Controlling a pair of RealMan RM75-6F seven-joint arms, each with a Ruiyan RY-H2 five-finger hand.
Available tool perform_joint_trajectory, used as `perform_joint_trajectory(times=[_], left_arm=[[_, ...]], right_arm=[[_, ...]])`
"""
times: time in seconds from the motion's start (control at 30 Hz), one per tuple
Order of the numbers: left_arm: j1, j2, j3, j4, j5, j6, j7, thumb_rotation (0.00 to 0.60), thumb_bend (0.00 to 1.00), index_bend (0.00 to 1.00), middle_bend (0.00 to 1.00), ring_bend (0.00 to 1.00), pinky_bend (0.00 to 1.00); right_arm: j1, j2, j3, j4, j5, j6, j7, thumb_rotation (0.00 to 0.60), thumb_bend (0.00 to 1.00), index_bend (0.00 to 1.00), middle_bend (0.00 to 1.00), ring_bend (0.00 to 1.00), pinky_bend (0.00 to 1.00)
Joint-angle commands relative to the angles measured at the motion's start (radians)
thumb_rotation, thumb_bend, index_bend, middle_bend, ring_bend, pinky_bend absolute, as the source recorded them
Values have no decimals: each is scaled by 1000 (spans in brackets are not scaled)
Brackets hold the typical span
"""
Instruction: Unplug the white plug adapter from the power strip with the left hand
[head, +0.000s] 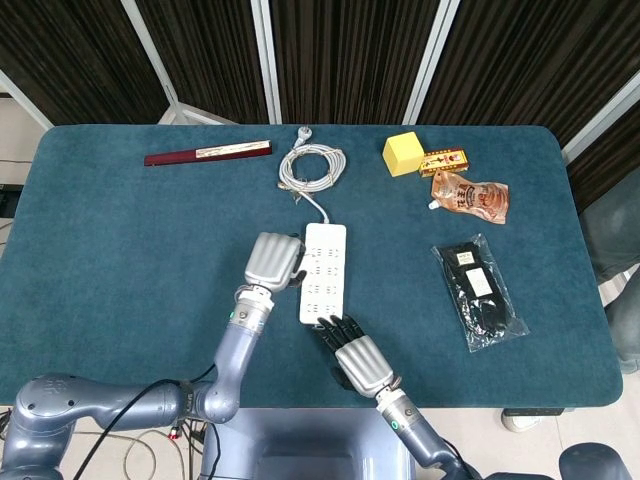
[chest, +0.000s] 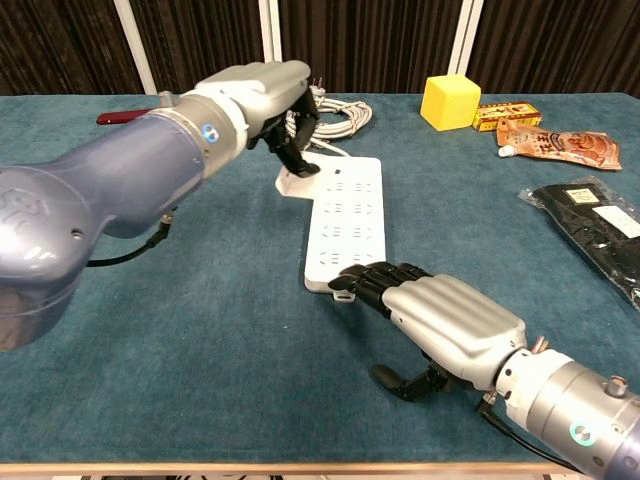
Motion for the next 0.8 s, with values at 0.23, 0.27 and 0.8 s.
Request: perform_joint_trajectory(times=[0.23,0.27,0.8], left_arm=[[67,58,64,8,5,-3,-34,600,363,799,835,618,695],[74,64,71,11,6,-5,-39,600,363,799,835,618,695],[125,97,115,21,33,-17,-78,600,362,797,835,618,695]], right_arm=[[0,-3,6,-19,-3,13,-17,600,479,40,115,38,65],[0,-4,9,-21,-4,15,-17,600,479,21,106,38,65],[7,14,62,-65,-51,104,-42,600,478,0,1,0,49]])
